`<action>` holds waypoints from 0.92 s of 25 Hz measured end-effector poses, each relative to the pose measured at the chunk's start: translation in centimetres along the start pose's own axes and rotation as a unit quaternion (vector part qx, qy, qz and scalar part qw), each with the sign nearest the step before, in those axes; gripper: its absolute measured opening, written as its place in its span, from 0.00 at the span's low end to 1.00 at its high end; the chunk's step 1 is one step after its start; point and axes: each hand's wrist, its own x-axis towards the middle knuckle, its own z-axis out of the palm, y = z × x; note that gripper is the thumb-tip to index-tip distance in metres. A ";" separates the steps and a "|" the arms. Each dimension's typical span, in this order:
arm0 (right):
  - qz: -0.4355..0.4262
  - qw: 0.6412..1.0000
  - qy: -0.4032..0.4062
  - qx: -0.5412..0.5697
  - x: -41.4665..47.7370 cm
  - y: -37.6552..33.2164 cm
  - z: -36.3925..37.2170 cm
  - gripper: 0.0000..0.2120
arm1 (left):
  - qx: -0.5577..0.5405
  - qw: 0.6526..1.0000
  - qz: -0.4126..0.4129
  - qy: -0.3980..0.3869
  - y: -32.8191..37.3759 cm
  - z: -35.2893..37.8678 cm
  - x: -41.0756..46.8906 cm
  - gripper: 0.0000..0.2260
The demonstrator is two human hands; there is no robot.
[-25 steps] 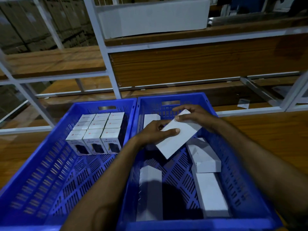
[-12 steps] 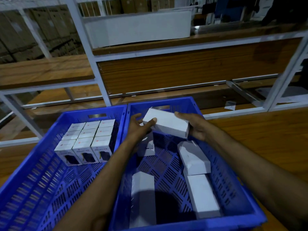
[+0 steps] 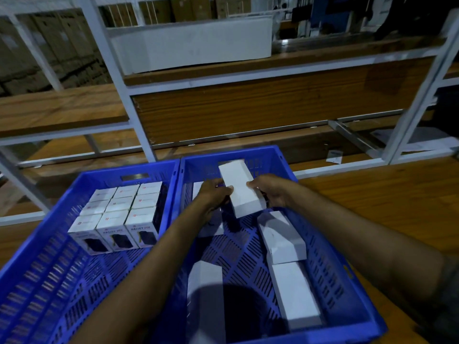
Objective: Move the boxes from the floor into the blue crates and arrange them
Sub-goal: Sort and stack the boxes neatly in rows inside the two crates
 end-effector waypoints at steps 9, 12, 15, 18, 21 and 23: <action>0.061 0.984 -0.003 -0.169 3.6 0.6 1.6 0.20 | 0.241 0.971 0.002 0.007 -1.1 0.7 4.0 0.11; 0.047 0.968 -0.013 -0.247 4.6 1.1 2.4 0.20 | 0.305 0.952 0.024 -0.005 -1.3 0.6 4.7 0.15; 0.048 0.959 -0.015 -0.277 6.2 1.7 3.9 0.08 | 0.433 0.899 0.043 -0.039 -1.7 0.5 4.5 0.11; 0.052 0.957 -0.002 -0.285 6.5 2.0 4.3 0.11 | 0.501 0.860 0.091 -0.040 -2.9 0.2 4.5 0.08; 0.026 0.954 -0.022 -0.297 6.0 2.1 3.9 0.12 | 0.577 0.805 0.133 -0.043 -3.7 0.1 4.1 0.07; 0.030 0.960 -0.027 -0.276 6.0 2.3 3.6 0.13 | 0.655 0.739 0.150 -0.057 -4.3 0.2 3.9 0.12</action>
